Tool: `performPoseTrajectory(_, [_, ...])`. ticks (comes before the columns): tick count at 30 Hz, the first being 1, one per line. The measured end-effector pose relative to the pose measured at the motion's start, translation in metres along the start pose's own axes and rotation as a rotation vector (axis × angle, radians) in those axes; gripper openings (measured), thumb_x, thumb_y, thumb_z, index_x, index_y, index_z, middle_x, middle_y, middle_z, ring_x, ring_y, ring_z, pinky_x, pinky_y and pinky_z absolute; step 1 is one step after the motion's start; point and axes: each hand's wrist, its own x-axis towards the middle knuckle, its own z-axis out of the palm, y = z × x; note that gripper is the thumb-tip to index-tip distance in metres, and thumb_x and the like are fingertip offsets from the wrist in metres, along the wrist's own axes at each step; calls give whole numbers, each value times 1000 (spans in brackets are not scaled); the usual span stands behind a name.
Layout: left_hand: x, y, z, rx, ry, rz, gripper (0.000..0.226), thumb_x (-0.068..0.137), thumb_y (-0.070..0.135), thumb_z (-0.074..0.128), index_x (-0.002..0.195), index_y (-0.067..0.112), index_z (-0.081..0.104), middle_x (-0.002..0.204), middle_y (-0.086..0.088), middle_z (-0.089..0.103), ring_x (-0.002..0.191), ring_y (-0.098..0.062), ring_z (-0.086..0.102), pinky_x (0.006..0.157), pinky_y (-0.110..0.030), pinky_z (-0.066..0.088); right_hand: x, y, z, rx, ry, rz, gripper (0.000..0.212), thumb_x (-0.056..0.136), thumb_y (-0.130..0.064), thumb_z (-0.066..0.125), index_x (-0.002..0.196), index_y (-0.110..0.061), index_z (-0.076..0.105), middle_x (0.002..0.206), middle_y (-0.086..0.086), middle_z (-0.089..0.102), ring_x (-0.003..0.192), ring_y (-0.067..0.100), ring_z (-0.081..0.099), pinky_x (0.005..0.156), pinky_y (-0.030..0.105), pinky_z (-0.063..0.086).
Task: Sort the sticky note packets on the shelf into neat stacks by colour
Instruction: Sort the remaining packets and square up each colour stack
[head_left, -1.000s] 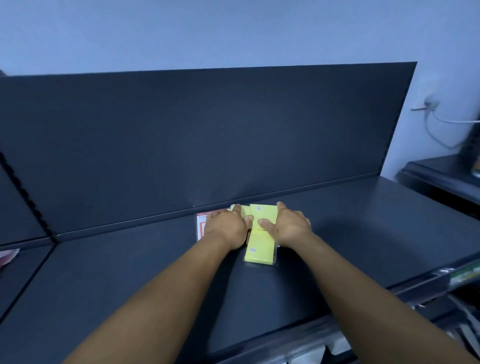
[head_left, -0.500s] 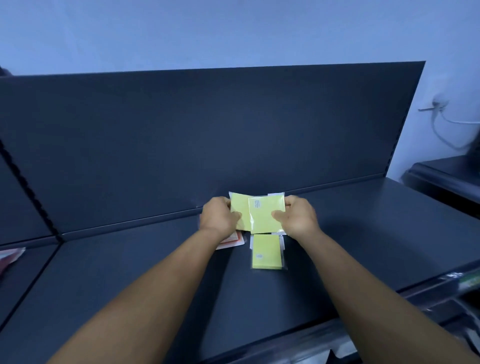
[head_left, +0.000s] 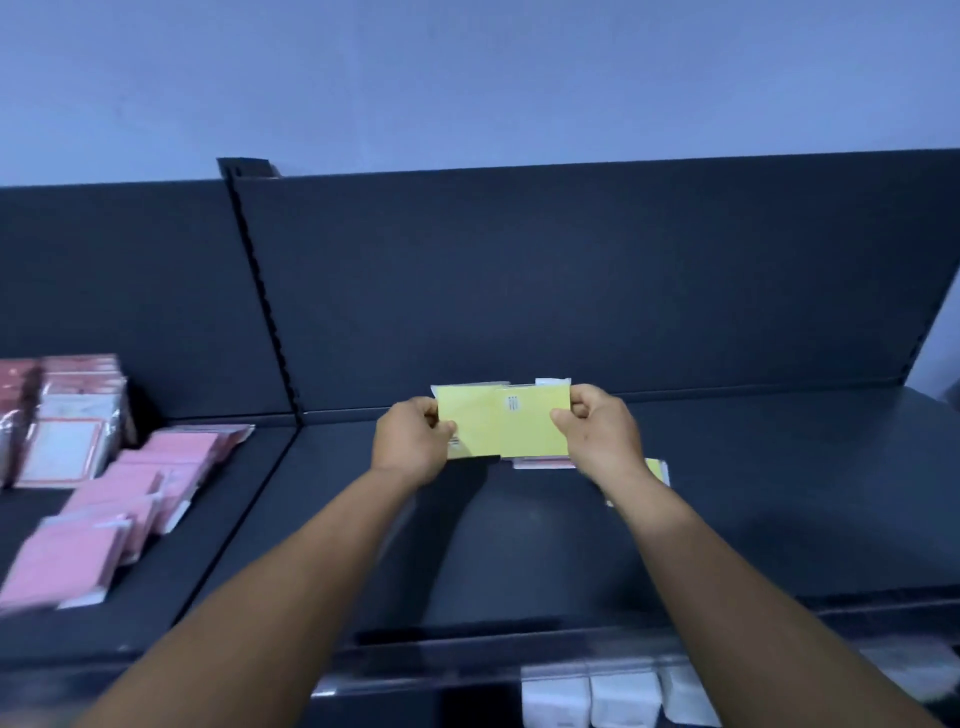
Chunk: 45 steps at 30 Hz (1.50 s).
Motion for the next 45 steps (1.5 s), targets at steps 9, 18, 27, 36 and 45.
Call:
performPoseTrajectory(9, [-53,-68,-120,60,161,-52,14,89,13,60,99,11,70,96,-3,72,93,-22,65,76,-25,44,-80,-74,72,78,-111,-79,14,90,-13,57,102,-14,65,88,-3,66,86,19,62,68,26,42])
performPoseTrajectory(18, [-124,-139,-245,90,271,-124,11,90,16,61,97,11,68,87,-3,68,86,-22,62,75,-27,44,-185,-152,148,82,-197,-128,12,90,-14,55,97,-13,65,92,2,69,91,25,63,68,30,46])
performPoseTrajectory(27, [-181,-201,-345,82,344,-177,9,90,19,61,90,13,67,91,-4,71,89,-22,63,73,-26,42,-264,-213,221,146,-255,-209,12,89,-13,57,95,-7,64,91,9,69,85,28,61,67,30,44])
performPoseTrajectory(36, [-196,-255,-416,37,425,-217,12,93,15,58,98,7,66,87,-7,66,78,-25,59,69,-34,47,-297,-263,303,130,-328,-286,13,87,-14,59,94,-4,64,90,10,69,88,31,62,77,37,49])
performPoseTrajectory(45, [-143,-325,-465,32,431,-314,13,94,15,58,100,8,67,97,-7,70,92,-26,64,81,-38,50,-277,-305,410,185,-425,-301,7,88,-10,60,92,-12,65,83,-1,65,78,19,58,64,26,41])
